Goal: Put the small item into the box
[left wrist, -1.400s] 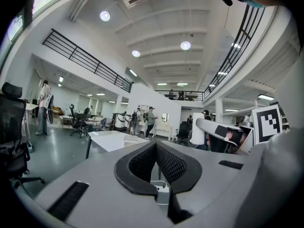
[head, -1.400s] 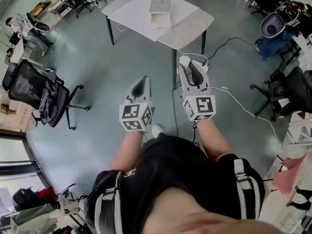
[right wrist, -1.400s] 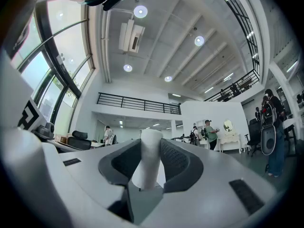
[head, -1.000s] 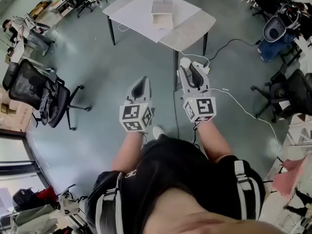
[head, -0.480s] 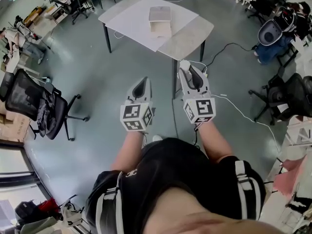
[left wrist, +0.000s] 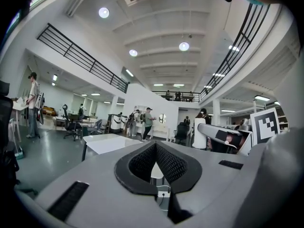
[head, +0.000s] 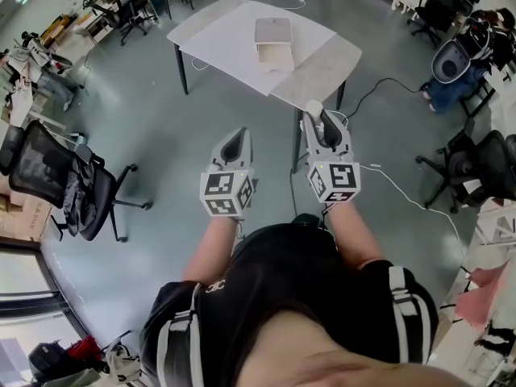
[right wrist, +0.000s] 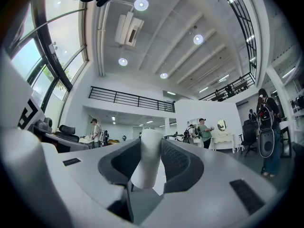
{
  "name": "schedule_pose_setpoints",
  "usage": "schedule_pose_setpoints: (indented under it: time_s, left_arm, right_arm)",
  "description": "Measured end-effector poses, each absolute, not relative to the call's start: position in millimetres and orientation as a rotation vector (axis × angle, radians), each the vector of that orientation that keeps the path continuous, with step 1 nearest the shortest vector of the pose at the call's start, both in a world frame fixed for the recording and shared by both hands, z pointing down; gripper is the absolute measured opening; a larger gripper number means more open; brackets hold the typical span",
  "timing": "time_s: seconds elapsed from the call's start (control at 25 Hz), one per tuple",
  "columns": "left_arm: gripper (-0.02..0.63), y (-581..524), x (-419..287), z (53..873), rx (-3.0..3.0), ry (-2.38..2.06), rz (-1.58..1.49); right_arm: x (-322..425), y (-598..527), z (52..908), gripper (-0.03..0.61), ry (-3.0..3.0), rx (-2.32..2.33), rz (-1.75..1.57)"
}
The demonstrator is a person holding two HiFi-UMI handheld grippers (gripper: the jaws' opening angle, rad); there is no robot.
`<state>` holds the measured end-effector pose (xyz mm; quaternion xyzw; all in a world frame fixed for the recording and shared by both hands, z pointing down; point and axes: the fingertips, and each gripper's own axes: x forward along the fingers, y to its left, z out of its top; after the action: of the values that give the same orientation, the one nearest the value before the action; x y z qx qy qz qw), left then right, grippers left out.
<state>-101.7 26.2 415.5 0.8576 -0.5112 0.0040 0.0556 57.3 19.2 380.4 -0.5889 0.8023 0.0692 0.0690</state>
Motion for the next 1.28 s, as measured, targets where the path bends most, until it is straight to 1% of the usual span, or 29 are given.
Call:
schedule_pose_setpoints:
  time_s: [0.4,0.72,1.28]
  left_arm:
    - [0.012,-3.6,-133.0,425.1,2.551,-1.601,0.005]
    - [0.012,-55.8,-156.3,432.9,2.510,-1.663,0.012]
    - [0.012,-189.1,-125.2,436.6,2.497,-1.645,0.061]
  right_arm:
    - [29.8,-21.7,389.0,0.130,2.467,-1.737,0.209]
    - [13.8,-84.5,395.5,0.130,2.483,-1.694,0.188]
    - [34.0,-222.8,405.6,0.130,2.540,-1.668,0.113]
